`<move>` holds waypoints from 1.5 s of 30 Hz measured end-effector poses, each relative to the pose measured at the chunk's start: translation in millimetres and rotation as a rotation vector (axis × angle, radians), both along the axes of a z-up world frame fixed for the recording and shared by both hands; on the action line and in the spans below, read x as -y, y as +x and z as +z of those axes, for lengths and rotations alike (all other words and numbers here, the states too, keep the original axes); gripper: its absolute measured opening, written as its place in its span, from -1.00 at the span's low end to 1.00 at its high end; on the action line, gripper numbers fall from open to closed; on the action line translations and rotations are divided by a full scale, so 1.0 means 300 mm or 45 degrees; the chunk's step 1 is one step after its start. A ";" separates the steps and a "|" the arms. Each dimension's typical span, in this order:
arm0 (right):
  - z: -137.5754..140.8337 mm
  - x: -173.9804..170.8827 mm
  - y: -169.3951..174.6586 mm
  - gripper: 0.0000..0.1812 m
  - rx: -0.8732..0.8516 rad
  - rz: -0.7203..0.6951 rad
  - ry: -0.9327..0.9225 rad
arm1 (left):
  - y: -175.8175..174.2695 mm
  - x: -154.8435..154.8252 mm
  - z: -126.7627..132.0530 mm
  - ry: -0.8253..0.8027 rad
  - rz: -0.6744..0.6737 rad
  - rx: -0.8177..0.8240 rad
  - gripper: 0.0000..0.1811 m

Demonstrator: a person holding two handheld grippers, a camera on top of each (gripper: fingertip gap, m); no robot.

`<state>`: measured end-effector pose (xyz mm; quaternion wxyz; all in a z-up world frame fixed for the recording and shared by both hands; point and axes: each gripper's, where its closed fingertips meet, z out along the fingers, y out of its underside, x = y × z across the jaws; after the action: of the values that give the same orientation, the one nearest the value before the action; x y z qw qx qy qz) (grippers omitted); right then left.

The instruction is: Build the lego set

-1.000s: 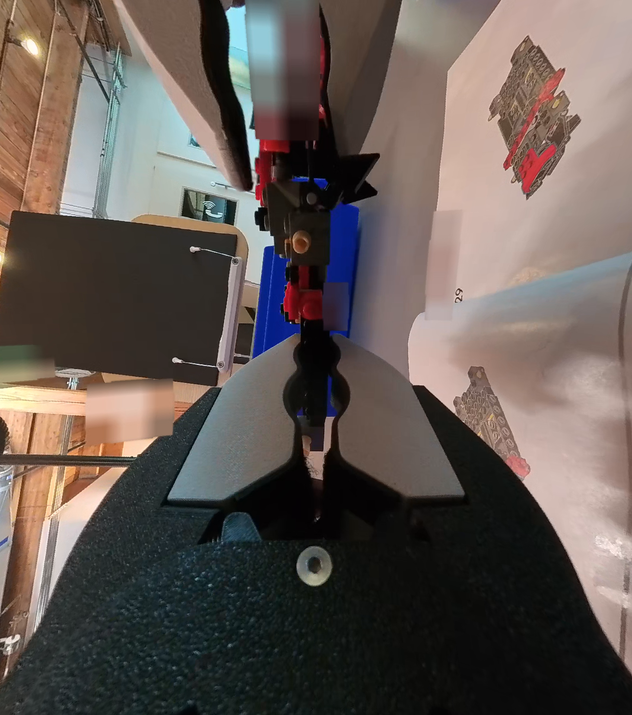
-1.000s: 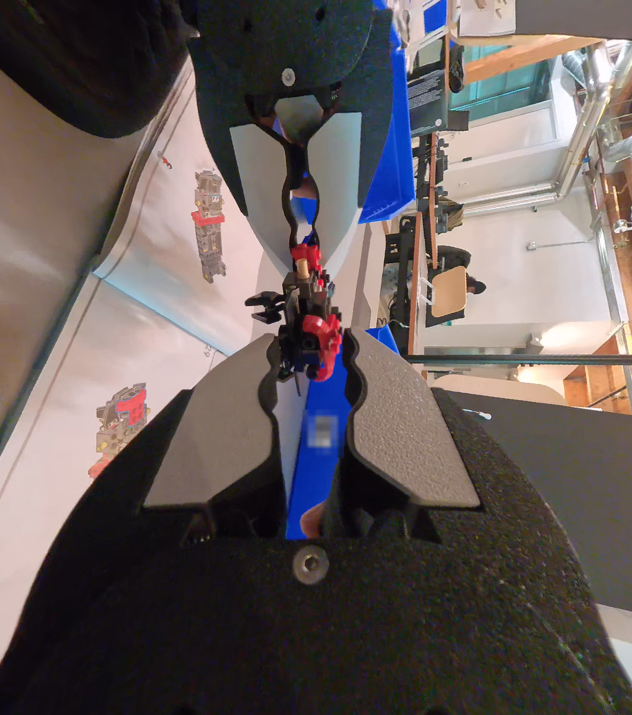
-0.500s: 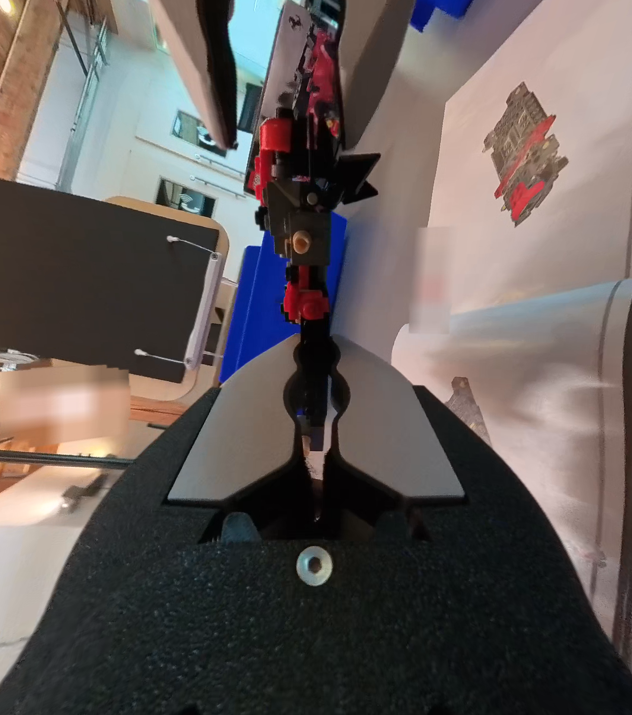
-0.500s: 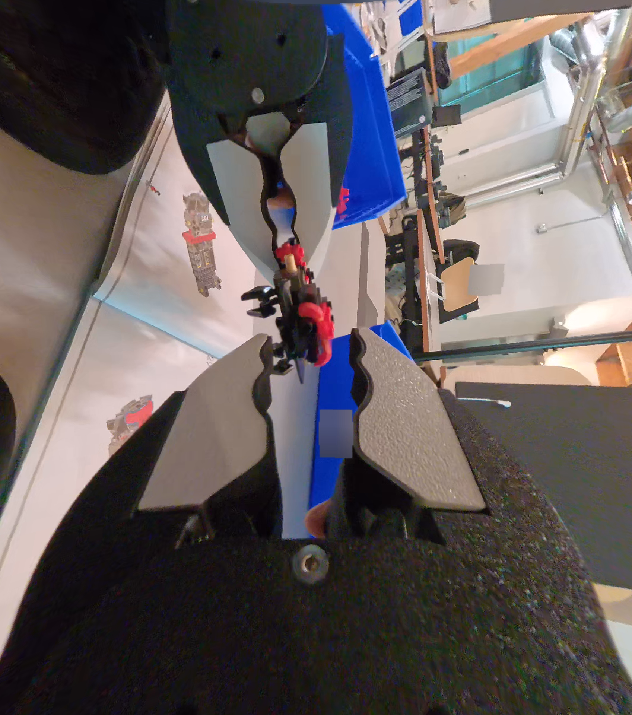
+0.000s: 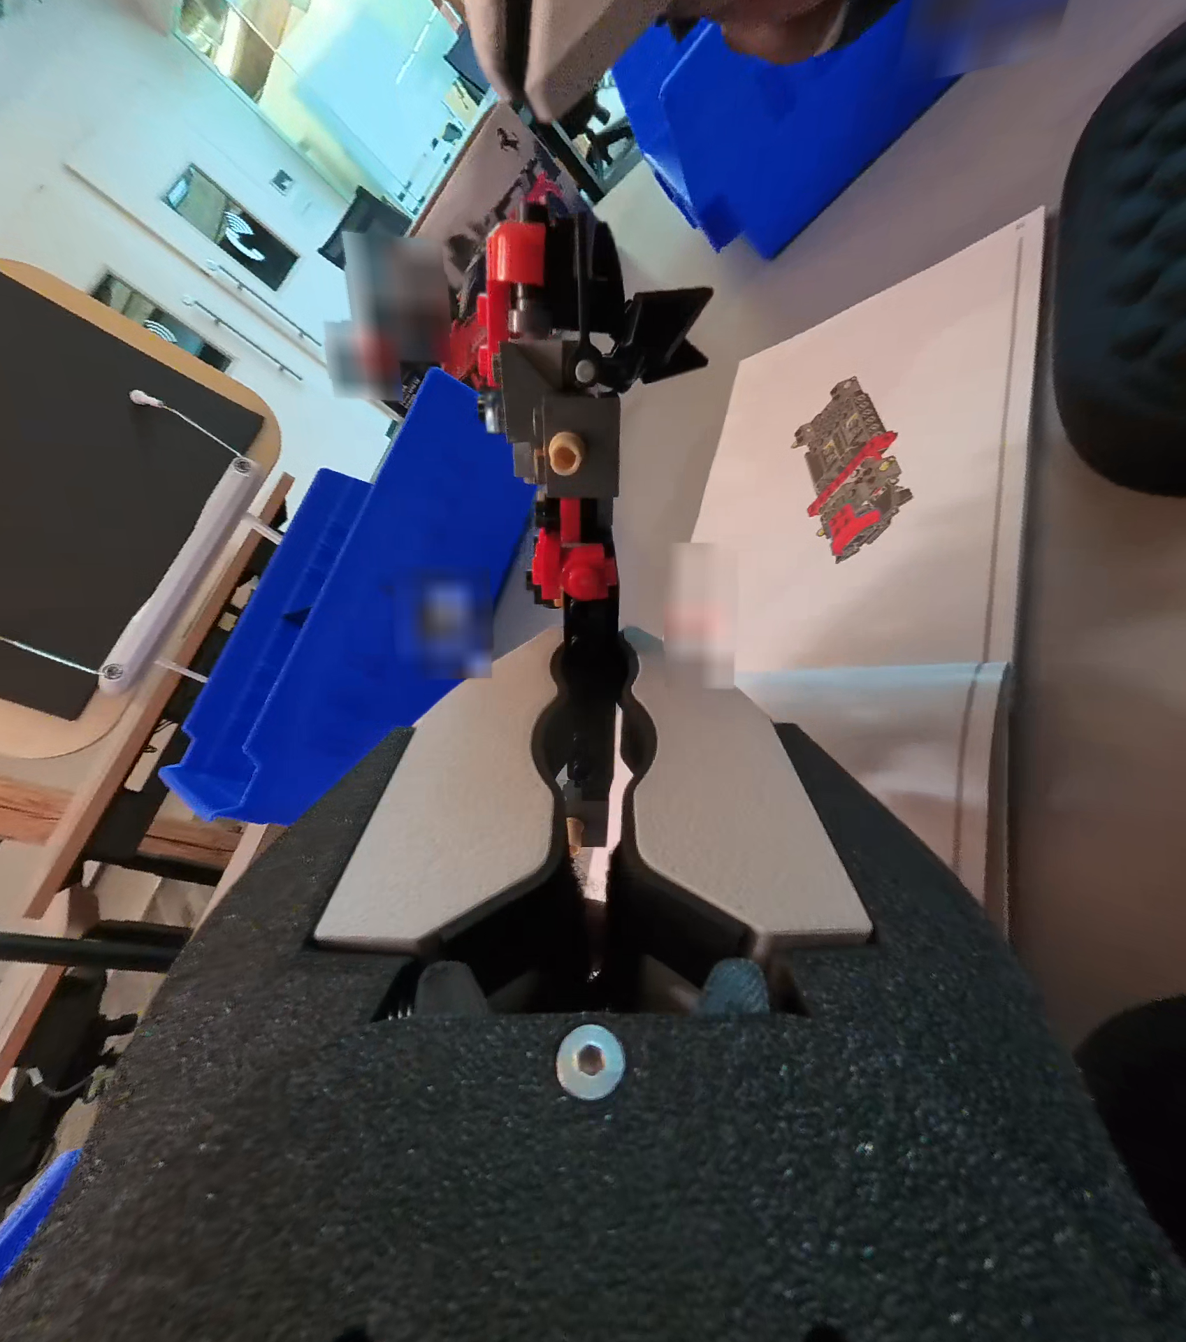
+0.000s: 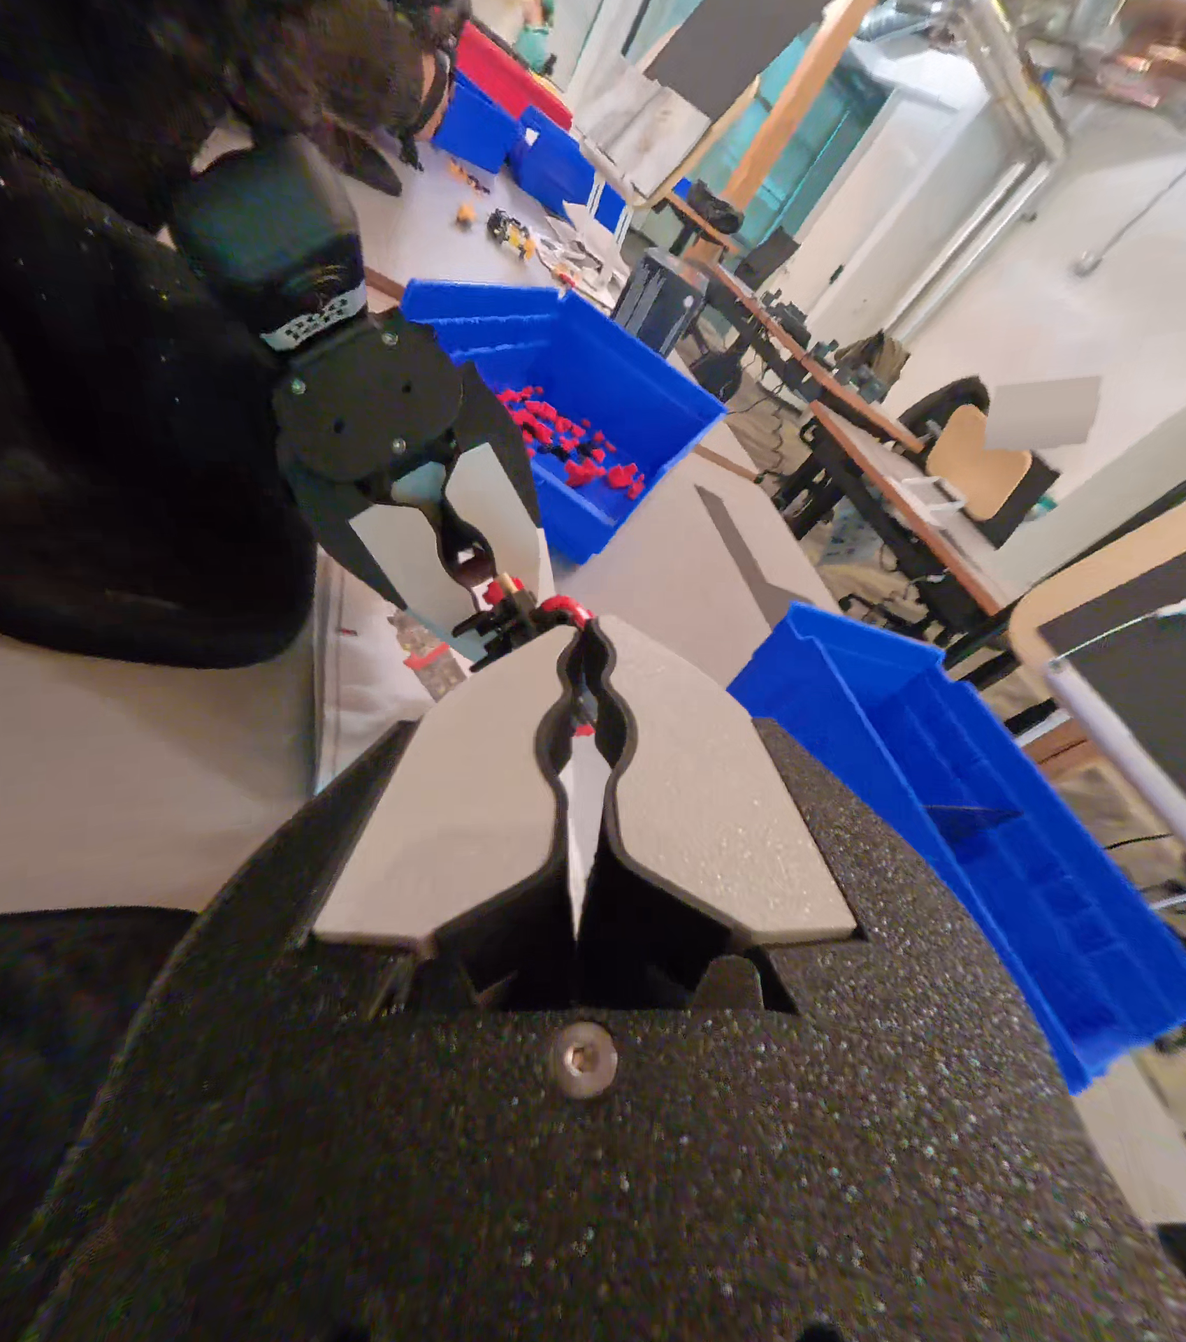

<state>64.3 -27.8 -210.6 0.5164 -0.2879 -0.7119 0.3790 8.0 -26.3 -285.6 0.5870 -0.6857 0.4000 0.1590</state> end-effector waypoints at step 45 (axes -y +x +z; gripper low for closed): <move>0.034 -0.010 -0.021 -0.52 0.006 0.040 -0.430 | 0.090 0.071 0.036 -0.264 -0.471 0.776 -0.91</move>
<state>58.2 -24.7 -200.3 0.4531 -0.3600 -0.6438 0.5007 34.9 -47.7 -274.8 0.6255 -0.6733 0.3380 -0.2027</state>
